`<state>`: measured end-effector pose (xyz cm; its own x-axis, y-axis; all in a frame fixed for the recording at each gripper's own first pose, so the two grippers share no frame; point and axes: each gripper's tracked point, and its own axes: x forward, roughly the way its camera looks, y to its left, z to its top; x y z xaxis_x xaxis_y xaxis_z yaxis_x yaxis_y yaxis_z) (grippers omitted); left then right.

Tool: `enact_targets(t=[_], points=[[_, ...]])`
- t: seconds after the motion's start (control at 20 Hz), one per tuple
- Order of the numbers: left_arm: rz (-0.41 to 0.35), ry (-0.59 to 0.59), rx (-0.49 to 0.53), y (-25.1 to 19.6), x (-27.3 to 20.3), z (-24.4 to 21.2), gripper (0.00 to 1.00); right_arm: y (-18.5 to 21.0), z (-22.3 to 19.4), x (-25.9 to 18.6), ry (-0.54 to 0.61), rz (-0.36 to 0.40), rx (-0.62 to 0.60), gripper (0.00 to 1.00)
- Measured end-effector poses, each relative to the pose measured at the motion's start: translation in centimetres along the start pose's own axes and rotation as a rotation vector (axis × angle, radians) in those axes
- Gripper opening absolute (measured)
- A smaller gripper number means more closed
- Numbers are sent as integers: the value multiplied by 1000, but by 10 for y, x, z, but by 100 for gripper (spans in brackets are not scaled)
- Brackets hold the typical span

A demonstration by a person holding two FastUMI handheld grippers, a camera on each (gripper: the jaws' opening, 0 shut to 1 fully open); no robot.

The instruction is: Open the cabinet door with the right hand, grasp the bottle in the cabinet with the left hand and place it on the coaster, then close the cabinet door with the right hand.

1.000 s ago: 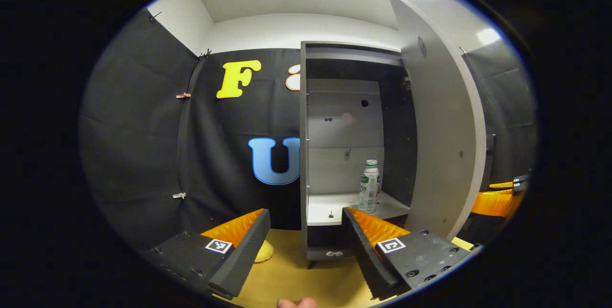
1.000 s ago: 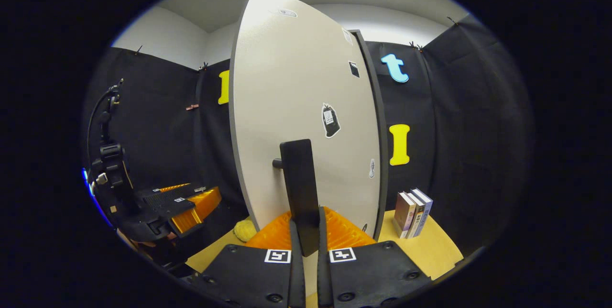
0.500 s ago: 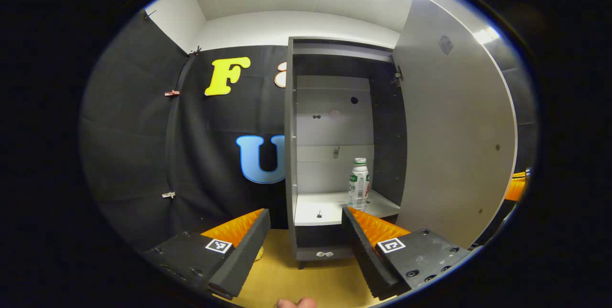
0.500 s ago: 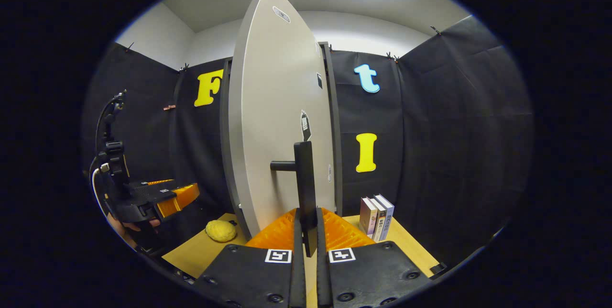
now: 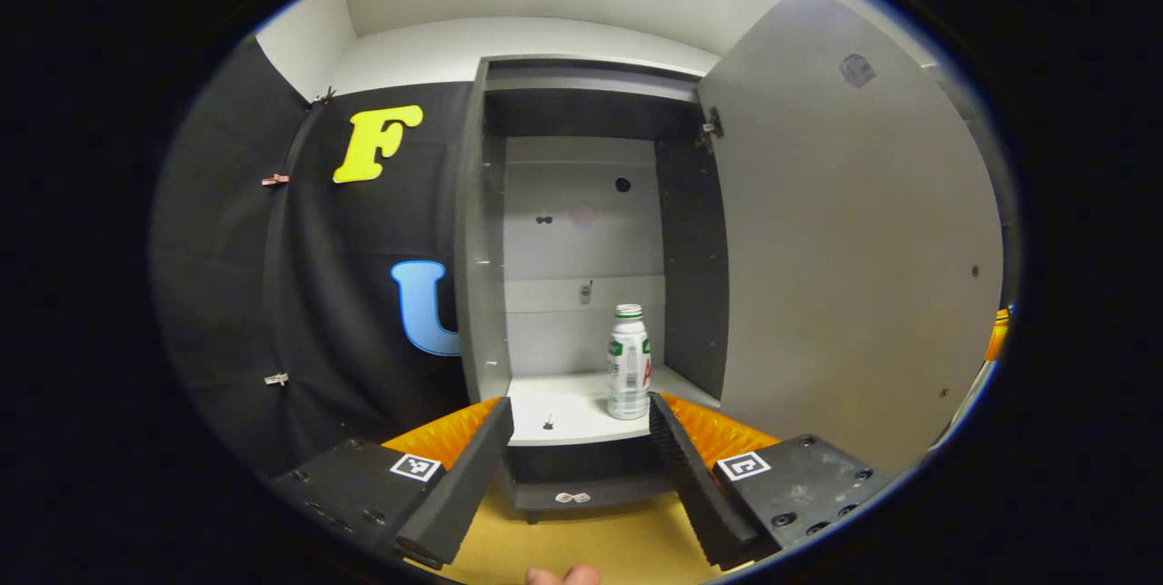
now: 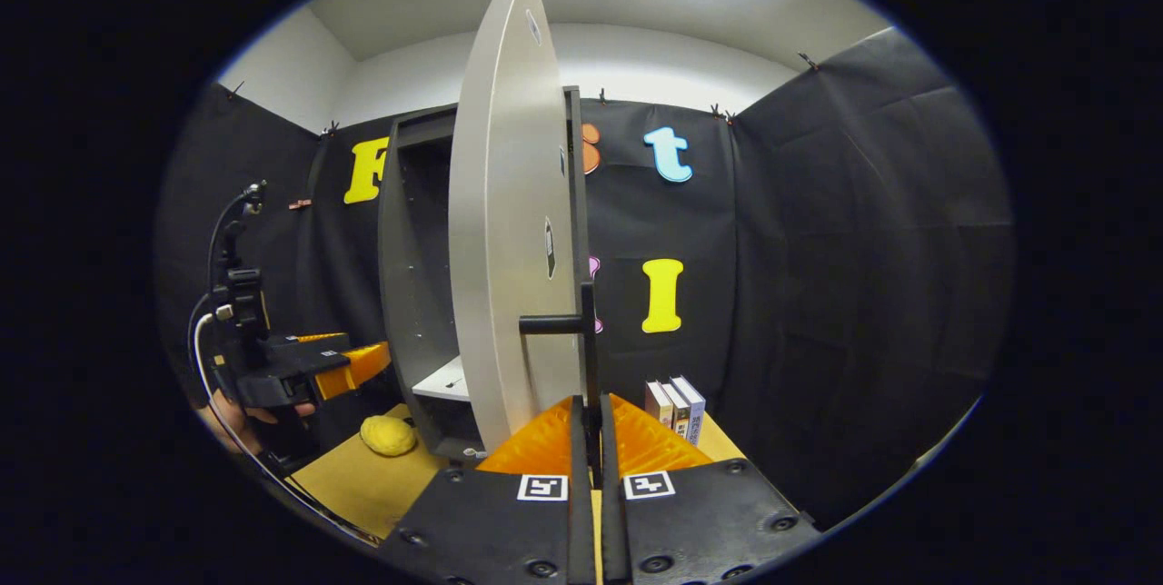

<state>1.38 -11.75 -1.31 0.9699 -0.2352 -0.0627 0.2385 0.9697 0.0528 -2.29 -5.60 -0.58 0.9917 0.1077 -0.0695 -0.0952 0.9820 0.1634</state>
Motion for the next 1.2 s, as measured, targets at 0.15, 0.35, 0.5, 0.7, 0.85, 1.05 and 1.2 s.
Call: enact_targets(t=[0.15, 0.35, 0.5, 0.7, 0.85, 1.05, 1.2], points=[[-20, 4, 1, -23, 25, 3, 92, -11, 8, -3, -21, -6, 8, 8], [-29, 9, 5, -49, 65, 6, 94, -16, 8, -9, -14, 17, 45, 8], [-30, 2, 16, -65, 94, 9, 94, -17, 9, -18, 7, 55, 61, 8], [-21, 8, 18, -76, 132, 7, 94, -21, 4, -36, 38, 101, 71, 23], [-12, 28, 13, -79, 158, -1, 92, -41, 2, -51, 41, 68, 63, 29], [42, 39, 34, -68, 196, -9, 93, -74, 5, -49, 35, -19, 88, 99], [73, 40, 39, -62, 222, -12, 93, -91, 12, -45, 19, -60, 93, 98]])
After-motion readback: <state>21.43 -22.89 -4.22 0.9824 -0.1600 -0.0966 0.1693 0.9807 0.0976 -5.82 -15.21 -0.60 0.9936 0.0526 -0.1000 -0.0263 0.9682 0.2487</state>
